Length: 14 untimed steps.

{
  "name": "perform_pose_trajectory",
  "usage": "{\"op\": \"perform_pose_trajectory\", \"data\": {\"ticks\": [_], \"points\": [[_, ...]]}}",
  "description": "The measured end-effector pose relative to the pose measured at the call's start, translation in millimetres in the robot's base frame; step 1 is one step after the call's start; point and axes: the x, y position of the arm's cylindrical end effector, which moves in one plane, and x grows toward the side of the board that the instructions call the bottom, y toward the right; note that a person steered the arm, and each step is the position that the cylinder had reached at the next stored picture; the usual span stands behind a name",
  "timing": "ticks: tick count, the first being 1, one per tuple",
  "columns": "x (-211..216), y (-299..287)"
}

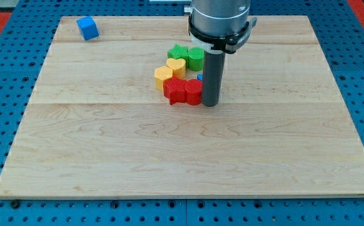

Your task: Adjust the group of blocks at the center

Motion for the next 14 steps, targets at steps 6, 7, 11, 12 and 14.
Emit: {"op": "perform_pose_trajectory", "data": {"ticks": [6,7,11,12,14], "points": [[54,-4],[54,-10],[73,-55],[66,-124],[-5,-156]]}}
